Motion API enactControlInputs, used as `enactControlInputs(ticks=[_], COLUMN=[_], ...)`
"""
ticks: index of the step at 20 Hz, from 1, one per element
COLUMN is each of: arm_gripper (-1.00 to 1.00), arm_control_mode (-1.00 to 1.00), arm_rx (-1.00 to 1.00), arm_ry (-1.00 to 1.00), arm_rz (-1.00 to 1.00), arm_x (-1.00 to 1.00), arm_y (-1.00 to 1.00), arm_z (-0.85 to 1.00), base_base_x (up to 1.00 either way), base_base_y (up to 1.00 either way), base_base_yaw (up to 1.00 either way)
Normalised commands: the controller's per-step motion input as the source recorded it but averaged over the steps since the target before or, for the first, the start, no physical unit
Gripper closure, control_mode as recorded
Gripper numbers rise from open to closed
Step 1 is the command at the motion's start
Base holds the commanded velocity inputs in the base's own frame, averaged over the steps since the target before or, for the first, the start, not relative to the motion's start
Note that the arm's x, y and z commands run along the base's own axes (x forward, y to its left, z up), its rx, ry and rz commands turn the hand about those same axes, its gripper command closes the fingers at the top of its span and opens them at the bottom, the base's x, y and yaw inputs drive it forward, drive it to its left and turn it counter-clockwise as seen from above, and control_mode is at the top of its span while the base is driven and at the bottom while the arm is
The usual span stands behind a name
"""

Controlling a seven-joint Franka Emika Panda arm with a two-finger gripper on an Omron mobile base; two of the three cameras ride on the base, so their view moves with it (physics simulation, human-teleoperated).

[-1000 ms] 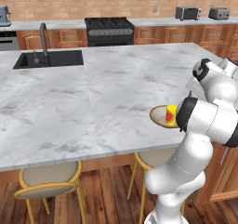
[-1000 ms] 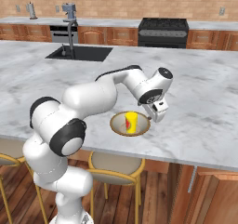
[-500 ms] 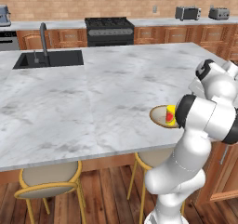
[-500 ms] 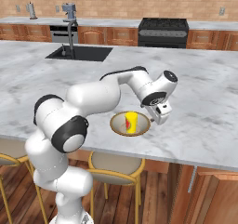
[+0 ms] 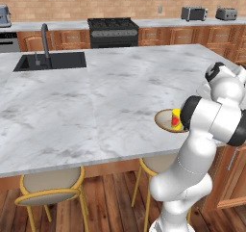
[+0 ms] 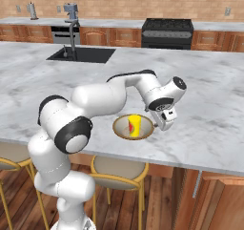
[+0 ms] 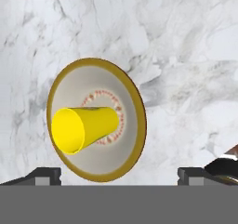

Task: Place the cup inside the bowl on the dining table and move the bowl to any counter.

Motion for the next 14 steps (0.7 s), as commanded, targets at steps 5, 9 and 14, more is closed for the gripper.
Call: enactControlInputs(ticks=[5,9,14], arm_gripper=[-1.00,-1.00,-1.00], arm_control_mode=[-1.00,-1.00,-1.00], arm_rx=[0.05,0.01,0.00], arm_ry=[0.00,0.00,0.00], arm_rz=[0.00,0.00,0.00], arm_x=[-0.03,-0.05,-0.05], arm_y=[0.00,0.00,0.00], arm_z=[-0.07,-0.07,-0.16], base_base_x=[0.00,0.00,0.00], base_base_y=[0.00,0.00,0.00], base_base_yaw=[0.00,0.00,0.00])
